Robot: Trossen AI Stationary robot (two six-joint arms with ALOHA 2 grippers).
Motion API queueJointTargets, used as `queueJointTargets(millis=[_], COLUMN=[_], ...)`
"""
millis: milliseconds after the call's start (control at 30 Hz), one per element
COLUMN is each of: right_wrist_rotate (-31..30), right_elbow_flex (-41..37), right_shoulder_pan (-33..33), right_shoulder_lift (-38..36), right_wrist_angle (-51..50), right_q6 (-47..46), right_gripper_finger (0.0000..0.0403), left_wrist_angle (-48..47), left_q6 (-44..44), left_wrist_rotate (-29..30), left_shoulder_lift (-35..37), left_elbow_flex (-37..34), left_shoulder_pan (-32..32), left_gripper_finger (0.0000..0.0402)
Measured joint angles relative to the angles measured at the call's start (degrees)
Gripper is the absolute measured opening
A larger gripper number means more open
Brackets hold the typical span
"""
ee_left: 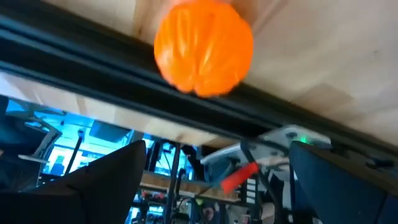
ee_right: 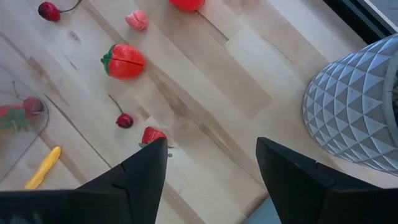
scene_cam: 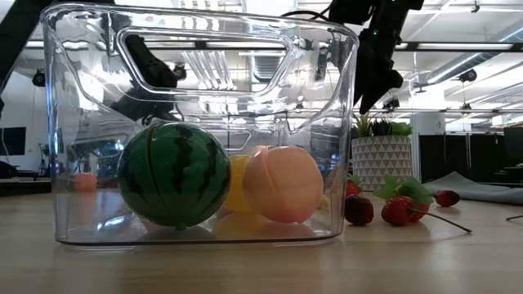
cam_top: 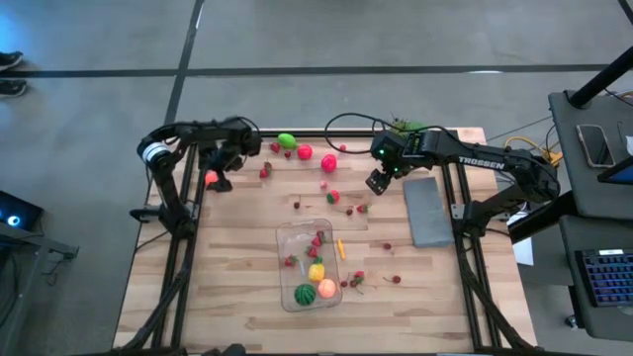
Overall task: Pick and placing Produce into tupperware
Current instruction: Put the orange pumpkin into the transparent bin
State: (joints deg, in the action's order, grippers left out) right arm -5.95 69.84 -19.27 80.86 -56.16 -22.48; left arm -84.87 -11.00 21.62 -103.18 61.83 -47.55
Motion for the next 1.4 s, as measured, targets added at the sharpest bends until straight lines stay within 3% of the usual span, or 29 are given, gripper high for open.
queueJointTargets(millis=[533, 800, 1167, 1400], right_wrist_rotate=[-0.1, -0.1, -0.1, -0.1], right_elbow_flex=[0.0, 0.0, 0.0, 0.0], right_shoulder_pan=[0.0, 0.0, 0.0, 0.0], right_shoulder_lift=[0.0, 0.0, 0.0, 0.0], right_wrist_angle=[1.3, 1.6, 4.5, 5.5], right_q6=[0.0, 0.0, 0.0, 0.0], right_gripper_finger=[0.0236, 0.0240, 0.0240, 0.0236], left_wrist_angle=[15.2, 15.5, 12.9, 14.0], left_q6=[-3.2, -2.8, 4.0, 4.7], left_wrist_rotate=[-3.6, -4.7, -4.4, -4.2], left_shoulder_lift=[2.2, 2.2, 2.0, 2.0], left_elbow_flex=[-4.3, -4.3, -4.3, -4.3], left_shoulder_pan=[-0.4, -1.3, -3.6, -3.6], left_gripper_finger=[0.0382, 0.0382, 0.0381, 0.0354])
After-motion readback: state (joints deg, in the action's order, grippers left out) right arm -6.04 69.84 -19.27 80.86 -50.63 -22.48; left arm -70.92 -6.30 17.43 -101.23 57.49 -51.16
